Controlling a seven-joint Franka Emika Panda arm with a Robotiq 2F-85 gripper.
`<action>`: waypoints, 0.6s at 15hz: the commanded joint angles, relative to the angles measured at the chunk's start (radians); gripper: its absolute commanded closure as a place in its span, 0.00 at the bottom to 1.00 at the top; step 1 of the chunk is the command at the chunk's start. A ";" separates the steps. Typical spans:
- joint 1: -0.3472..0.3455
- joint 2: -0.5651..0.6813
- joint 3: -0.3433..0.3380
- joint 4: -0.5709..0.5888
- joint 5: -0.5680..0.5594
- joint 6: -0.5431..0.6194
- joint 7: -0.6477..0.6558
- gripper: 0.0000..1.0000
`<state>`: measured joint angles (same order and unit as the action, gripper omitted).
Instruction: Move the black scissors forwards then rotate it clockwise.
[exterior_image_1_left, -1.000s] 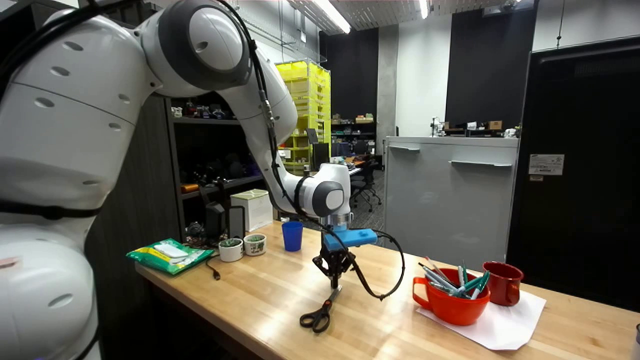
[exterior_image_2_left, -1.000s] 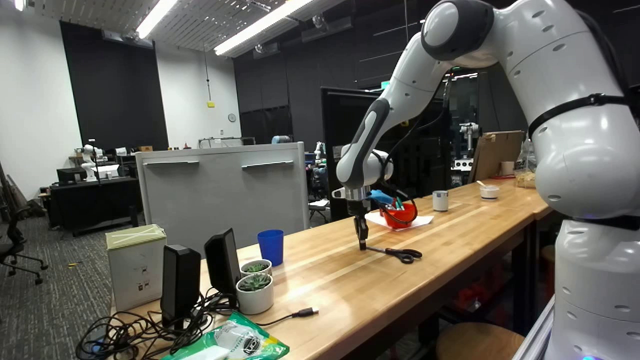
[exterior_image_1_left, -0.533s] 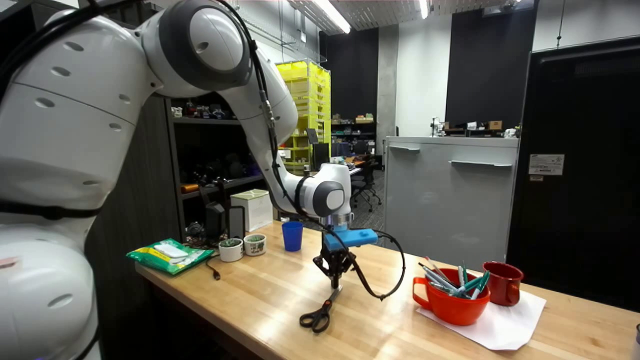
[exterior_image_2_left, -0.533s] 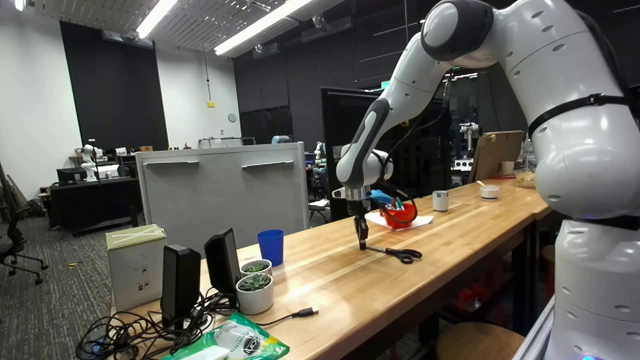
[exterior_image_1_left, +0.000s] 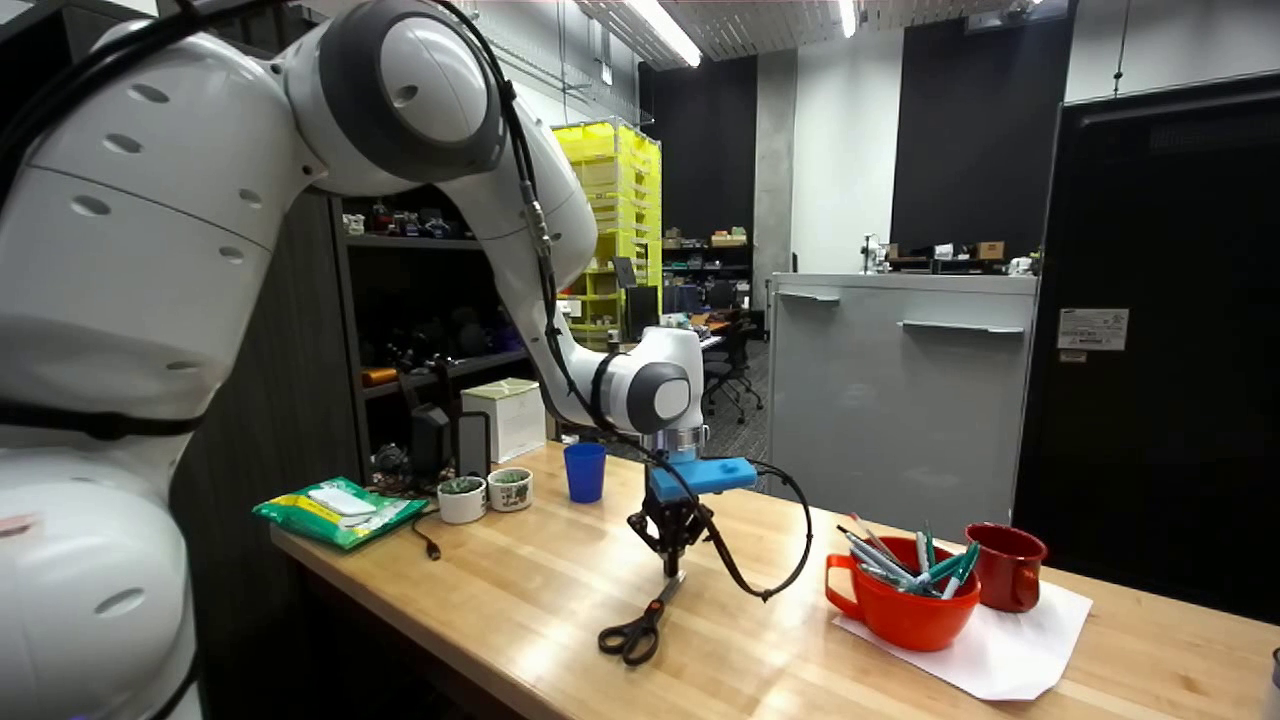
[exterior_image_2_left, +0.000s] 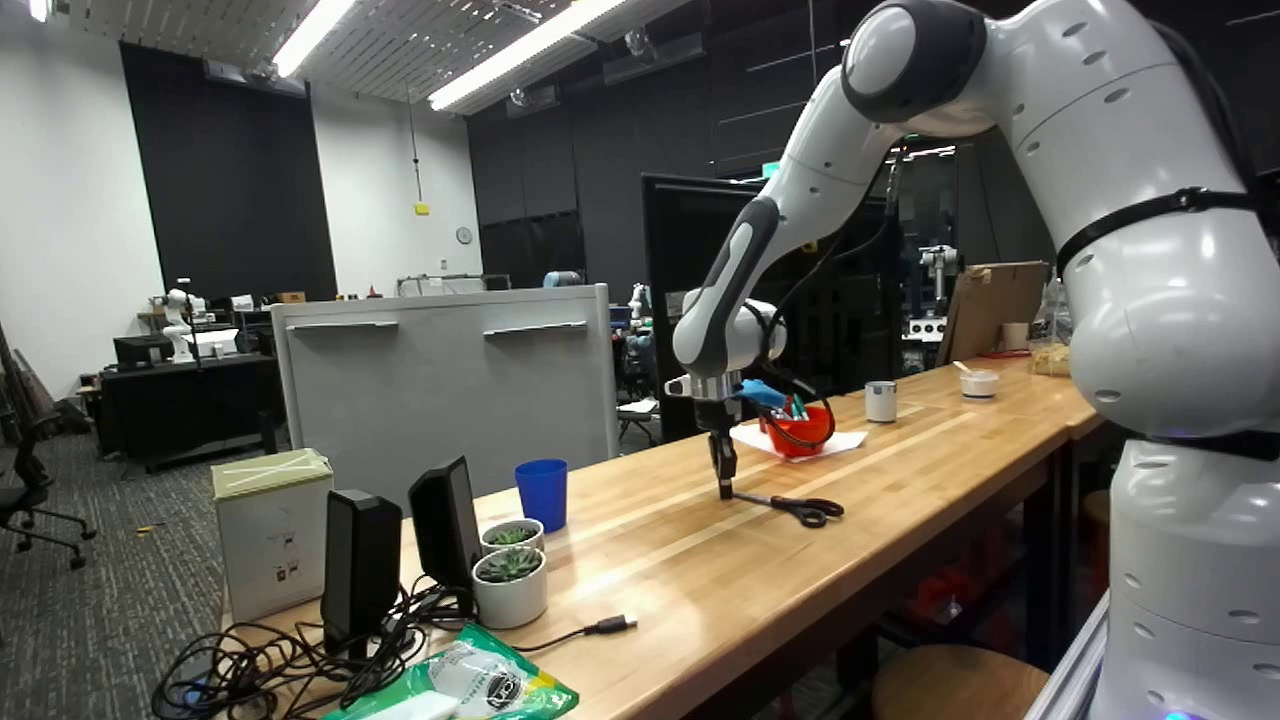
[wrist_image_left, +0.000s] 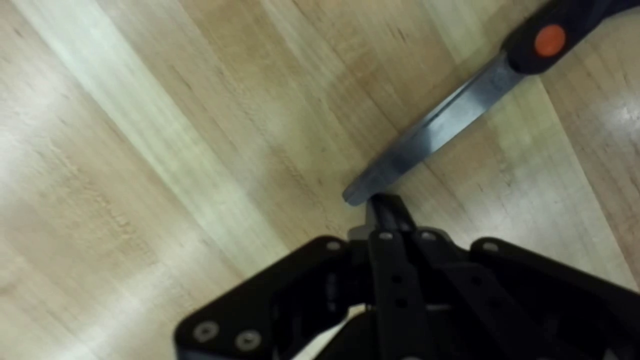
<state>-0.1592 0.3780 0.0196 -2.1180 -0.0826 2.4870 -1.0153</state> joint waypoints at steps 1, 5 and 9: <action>-0.019 0.045 -0.011 0.021 -0.003 0.013 -0.015 1.00; -0.019 0.037 -0.018 0.011 -0.008 0.015 -0.008 1.00; -0.023 0.033 -0.021 0.005 -0.009 0.019 -0.006 1.00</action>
<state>-0.1636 0.3782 0.0173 -2.1173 -0.0826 2.4884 -1.0137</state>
